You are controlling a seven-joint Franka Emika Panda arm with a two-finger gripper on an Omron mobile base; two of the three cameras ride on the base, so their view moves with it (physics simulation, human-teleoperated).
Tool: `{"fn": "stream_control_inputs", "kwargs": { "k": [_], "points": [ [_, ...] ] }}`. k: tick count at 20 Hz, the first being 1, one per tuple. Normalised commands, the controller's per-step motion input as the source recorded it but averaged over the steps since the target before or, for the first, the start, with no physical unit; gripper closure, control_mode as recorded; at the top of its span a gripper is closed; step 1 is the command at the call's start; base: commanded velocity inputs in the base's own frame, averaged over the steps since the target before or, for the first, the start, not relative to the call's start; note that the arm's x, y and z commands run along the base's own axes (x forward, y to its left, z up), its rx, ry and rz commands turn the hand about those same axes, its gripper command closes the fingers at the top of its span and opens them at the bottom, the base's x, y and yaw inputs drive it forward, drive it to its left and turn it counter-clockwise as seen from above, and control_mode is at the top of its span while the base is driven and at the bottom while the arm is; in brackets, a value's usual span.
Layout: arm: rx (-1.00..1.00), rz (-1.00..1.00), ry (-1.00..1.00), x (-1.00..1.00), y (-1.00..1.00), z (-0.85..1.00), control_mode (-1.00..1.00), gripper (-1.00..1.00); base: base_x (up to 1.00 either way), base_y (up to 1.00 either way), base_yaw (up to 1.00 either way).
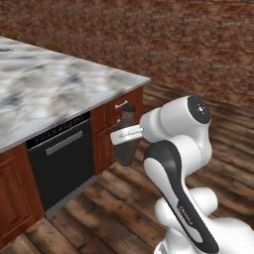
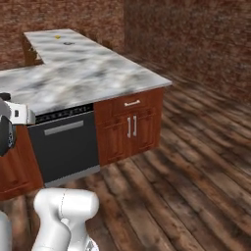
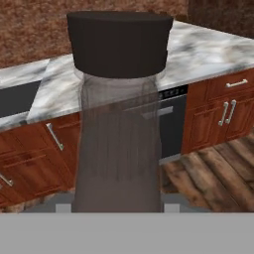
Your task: Move the shaker and syrup bottle from the cabinet to the dining counter.
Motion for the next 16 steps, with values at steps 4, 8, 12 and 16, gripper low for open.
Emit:
{"fn": "stream_control_inputs", "kwargs": {
  "k": [4, 8, 12, 16],
  "points": [
    [0.0, 0.0, 0.0, 0.0, 0.0, 0.0, 1.0, 1.0, 0.71, -0.39, 0.0],
    [0.0, 0.0, 0.0, 0.0, 0.0, 0.0, 1.0, 1.0, 0.73, -0.38, 0.0],
    [0.0, 0.0, 0.0, 0.0, 0.0, 0.0, 1.0, 1.0, 0.77, -0.35, 0.0],
    [0.0, 0.0, 0.0, 0.0, 0.0, 0.0, 1.0, 1.0, 0.8, -0.33, 0.0]
  ]
}}
